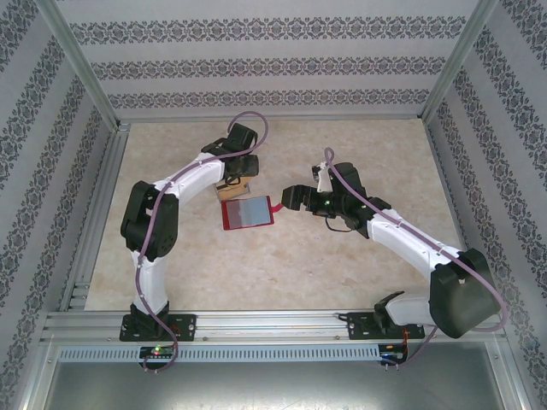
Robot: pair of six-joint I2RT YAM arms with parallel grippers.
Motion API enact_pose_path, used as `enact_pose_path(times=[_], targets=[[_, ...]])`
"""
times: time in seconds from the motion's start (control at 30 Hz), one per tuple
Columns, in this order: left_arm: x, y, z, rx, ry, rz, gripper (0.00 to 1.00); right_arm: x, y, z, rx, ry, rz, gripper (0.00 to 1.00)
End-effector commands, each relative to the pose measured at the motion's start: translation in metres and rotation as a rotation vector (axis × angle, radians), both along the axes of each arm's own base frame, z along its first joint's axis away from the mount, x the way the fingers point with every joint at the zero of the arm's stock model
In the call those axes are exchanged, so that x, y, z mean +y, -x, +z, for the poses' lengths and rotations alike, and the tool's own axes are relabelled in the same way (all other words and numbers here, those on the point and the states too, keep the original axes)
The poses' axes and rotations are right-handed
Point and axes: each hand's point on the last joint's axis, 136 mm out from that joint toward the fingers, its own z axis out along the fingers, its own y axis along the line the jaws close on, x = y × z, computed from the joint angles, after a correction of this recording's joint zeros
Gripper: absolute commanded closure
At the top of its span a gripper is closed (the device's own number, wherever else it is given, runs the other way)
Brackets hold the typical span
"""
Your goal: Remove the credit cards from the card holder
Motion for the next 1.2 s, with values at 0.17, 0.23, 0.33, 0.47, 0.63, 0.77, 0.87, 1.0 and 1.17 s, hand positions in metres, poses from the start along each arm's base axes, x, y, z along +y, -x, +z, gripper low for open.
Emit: enact_pose_path(times=[0.17,0.23,0.33,0.47,0.63,0.77,0.87,1.0,1.17], targets=[[0.015,0.013,-0.022,0.075,-0.137,-0.012,0.54,0.002,0.0,0.002,-0.015,-0.001,-0.006,0.02],[0.016,0.014,-0.023,0.079,-0.151,-0.015,0.54,0.002,0.0,0.002,-0.017,-0.003,-0.006,0.02],[0.022,0.016,-0.023,0.079,-0.174,-0.009,0.54,0.002,0.0,0.002,-0.016,-0.002,-0.005,0.02],[0.029,0.019,-0.022,0.075,-0.207,-0.004,0.54,0.002,0.0,0.002,-0.015,-0.001,-0.007,0.02],[0.034,0.024,-0.022,0.083,-0.229,-0.015,0.54,0.003,0.0,0.001,-0.012,-0.001,-0.007,0.02],[0.038,0.029,-0.024,0.093,-0.237,-0.015,0.54,0.002,0.0,0.001,-0.014,-0.002,-0.008,0.02],[0.039,0.032,-0.02,0.086,-0.234,-0.018,0.54,0.002,0.0,0.0,-0.013,-0.001,-0.008,0.02],[0.039,0.034,-0.016,0.084,-0.228,-0.022,0.52,0.003,0.0,0.0,-0.011,-0.001,-0.005,0.02],[0.019,0.029,0.004,0.039,-0.114,-0.064,0.49,0.004,0.001,0.001,-0.013,-0.001,-0.005,0.02]])
